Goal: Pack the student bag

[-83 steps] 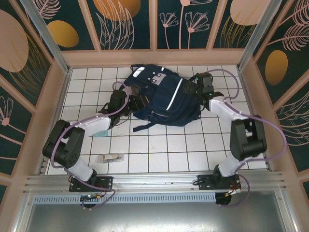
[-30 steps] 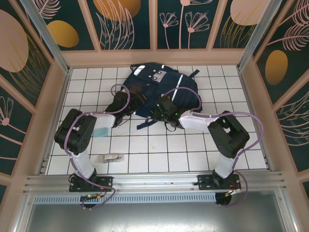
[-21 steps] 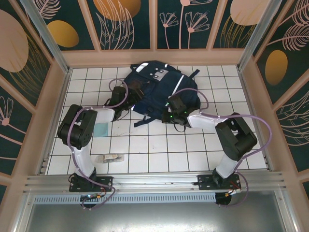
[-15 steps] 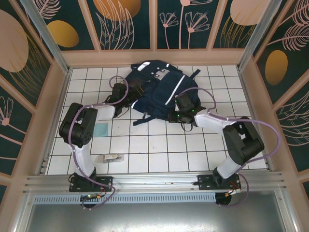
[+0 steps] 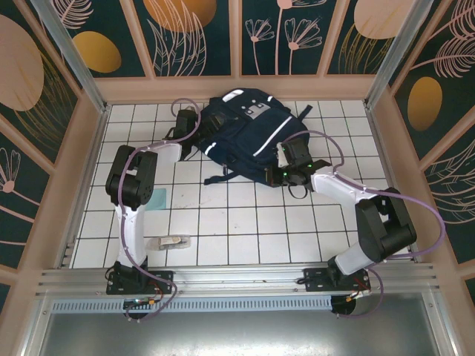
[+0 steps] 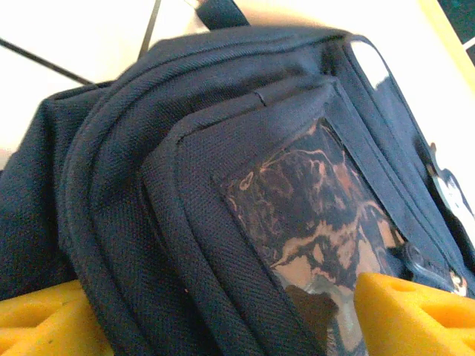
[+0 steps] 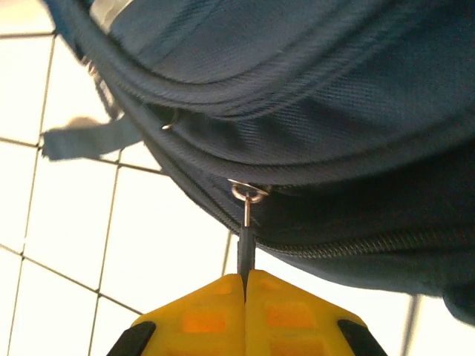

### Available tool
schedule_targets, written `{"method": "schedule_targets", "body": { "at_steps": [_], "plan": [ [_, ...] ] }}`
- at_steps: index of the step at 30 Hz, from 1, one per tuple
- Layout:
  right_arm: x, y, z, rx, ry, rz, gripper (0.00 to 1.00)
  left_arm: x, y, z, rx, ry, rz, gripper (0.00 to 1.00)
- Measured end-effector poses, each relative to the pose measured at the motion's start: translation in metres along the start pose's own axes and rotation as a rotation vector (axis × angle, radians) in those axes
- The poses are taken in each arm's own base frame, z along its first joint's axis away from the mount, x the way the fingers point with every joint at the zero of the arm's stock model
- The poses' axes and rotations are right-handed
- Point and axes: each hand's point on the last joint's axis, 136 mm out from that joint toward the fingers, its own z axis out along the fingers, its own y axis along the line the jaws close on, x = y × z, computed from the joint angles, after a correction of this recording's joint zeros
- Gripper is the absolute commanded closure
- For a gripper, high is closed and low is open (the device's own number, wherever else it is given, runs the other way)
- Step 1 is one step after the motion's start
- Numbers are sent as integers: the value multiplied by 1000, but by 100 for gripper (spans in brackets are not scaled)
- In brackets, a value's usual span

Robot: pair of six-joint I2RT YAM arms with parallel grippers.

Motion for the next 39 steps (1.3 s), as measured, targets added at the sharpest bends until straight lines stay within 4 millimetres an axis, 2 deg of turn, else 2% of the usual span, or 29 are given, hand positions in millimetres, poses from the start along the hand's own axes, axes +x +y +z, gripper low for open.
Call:
{"method": "schedule_targets", "body": {
  "at_steps": [2,3,7,9,14,16,18,21,25,26,28,29,32,35,37,39],
  "plan": [
    [4,18,10,-42,30,-25,100,-8,-1,2,-10,-6,9,14],
    [6,29,17,-67,47,-40,100,-11,-1,2,-19,-7,16,2],
    [6,62,34,-148,90,-74,100,-15,1,-9,-41,7,30,1],
    [1,74,39,-180,99,-87,100,-7,4,-27,-46,35,25,1],
    [-10,84,45,-199,97,-99,100,28,2,-92,14,103,-51,2],
    [-10,84,45,-199,96,-103,100,46,0,-112,47,128,-92,2],
    [-10,84,45,-196,97,-106,100,68,-4,-121,75,165,-125,3],
    [-10,84,45,-197,97,-105,100,98,-15,-122,111,223,-163,7],
    [-8,84,46,-203,99,-95,100,121,-37,-113,177,257,-196,19],
    [-9,84,46,-206,99,-89,100,126,-38,-109,185,260,-210,26],
    [-7,84,45,-210,98,-82,100,131,-35,-100,190,262,-237,48],
    [-6,83,45,-212,97,-78,100,132,-34,-96,196,259,-251,55],
    [-5,80,44,-214,90,-56,100,133,-33,-88,218,247,-275,74],
    [-5,78,43,-216,85,-30,100,132,-37,-85,249,240,-286,86],
    [-5,78,43,-220,83,-14,100,132,-39,-85,257,240,-290,100],
    [-5,76,42,-220,81,-5,100,131,-41,-85,270,239,-289,100]
  ]
}}
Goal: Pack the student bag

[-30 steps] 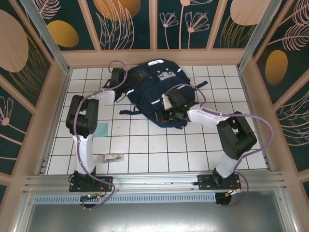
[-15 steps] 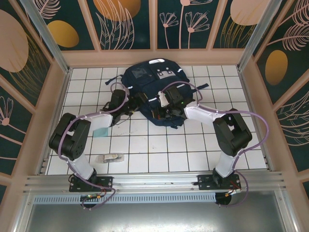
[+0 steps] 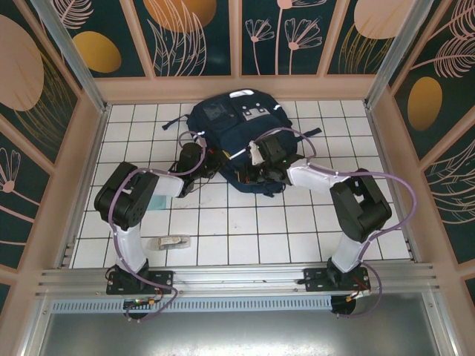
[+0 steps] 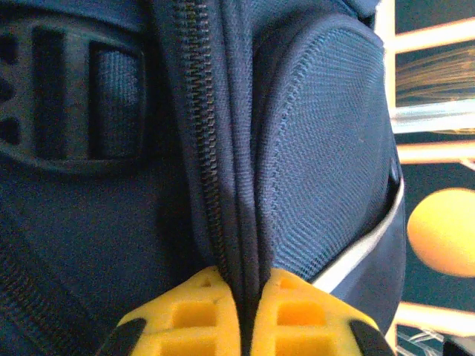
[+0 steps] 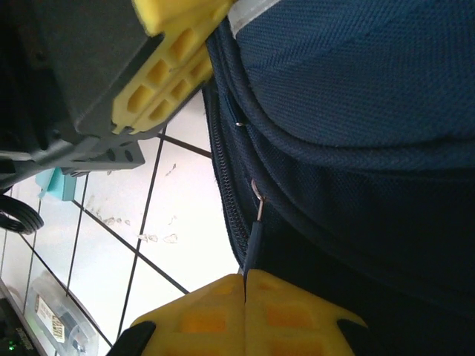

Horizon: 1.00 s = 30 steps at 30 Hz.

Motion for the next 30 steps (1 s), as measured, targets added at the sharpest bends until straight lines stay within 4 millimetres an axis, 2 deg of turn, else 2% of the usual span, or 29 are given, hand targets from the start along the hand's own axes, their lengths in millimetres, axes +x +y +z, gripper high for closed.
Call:
{"method": "schedule_targets", "body": {
  "at_steps": [9,12,17,20,25,30],
  "plan": [
    [-6,-7,-6,71,-39,-7,100,3,-3,0,14,15,-21,100],
    [-10,-2,-5,107,-54,-29,88,4,-4,0,14,12,-32,100],
    [-22,19,-5,132,-104,-94,69,7,-14,-1,30,12,-53,100],
    [-27,23,-2,149,-119,-112,62,9,-16,-1,34,15,-62,100],
    [-29,10,8,222,-121,-114,58,9,-20,-3,34,8,-69,100],
    [-26,13,8,285,-130,-133,53,8,-22,-5,30,-2,-68,100]
  ]
}}
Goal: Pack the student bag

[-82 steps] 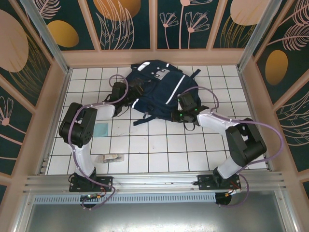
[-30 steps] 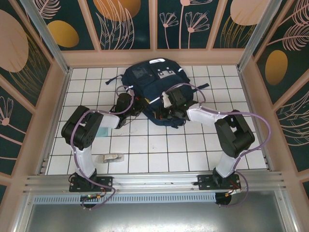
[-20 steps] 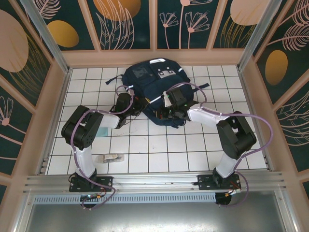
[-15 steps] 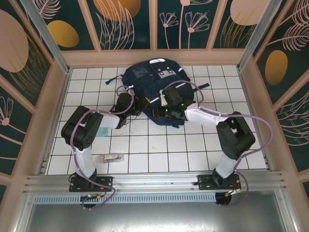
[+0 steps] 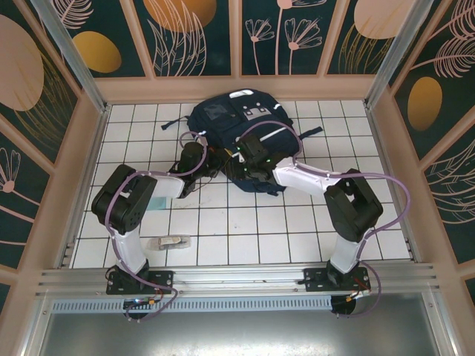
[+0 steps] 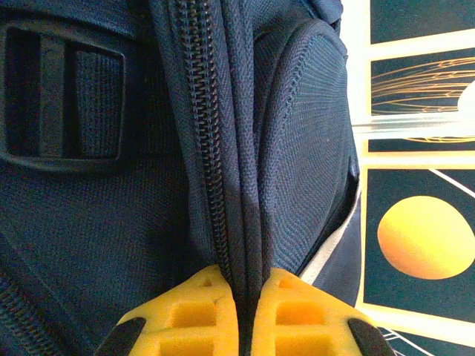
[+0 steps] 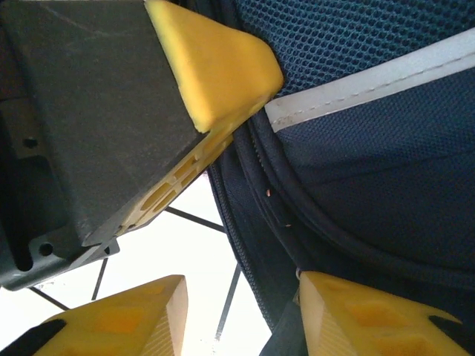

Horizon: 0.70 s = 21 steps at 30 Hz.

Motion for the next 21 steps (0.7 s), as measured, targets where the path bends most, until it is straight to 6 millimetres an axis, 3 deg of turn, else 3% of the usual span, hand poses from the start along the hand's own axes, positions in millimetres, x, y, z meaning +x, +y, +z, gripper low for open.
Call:
{"method": "schedule_targets", "body": {
  "at_steps": [11,19,21],
  "plan": [
    [18,-17,-2,138,36,39,63,-1,-5,-2,6,-11,2,100],
    [28,-26,15,179,69,59,100,-2,-4,-7,-7,-23,-2,100],
    [27,-24,13,170,70,59,100,-2,-4,-7,-11,-25,1,100]
  ]
}}
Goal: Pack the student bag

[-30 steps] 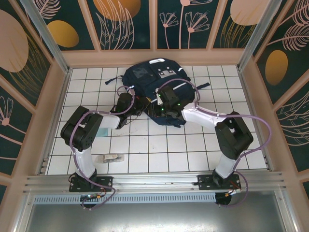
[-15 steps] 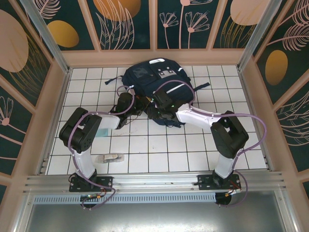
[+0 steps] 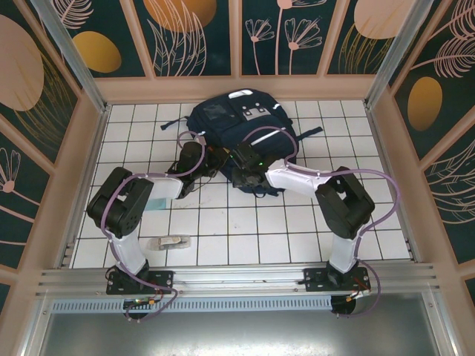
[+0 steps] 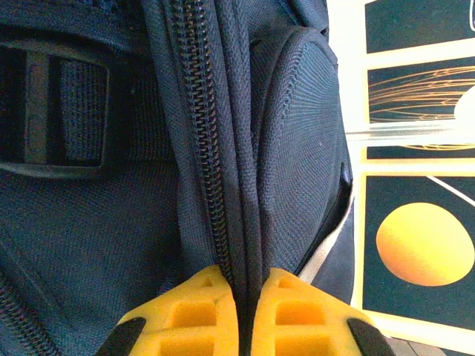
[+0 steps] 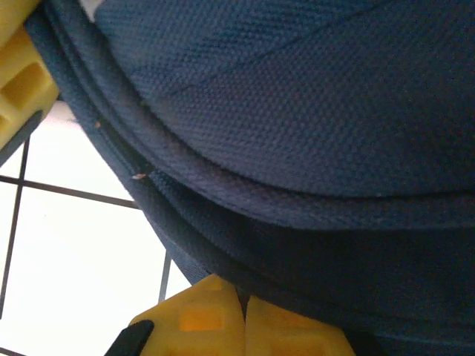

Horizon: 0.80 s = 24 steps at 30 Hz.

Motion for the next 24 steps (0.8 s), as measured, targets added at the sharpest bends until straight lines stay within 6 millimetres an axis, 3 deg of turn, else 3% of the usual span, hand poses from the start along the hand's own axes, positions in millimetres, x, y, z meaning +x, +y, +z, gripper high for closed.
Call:
{"method": "schedule_targets", "body": {
  "at_steps": [8,14,20,24],
  "plan": [
    [0,-10,-32,-189,56,30,100,5,-5,1,18,31,23,100],
    [16,-57,-43,-250,109,105,100,3,5,1,-4,56,43,100],
    [7,-85,-51,-248,74,119,100,1,3,-1,-25,69,93,100],
    [-1,-118,-49,-102,31,74,100,-2,3,-5,-36,88,113,100]
  ]
}}
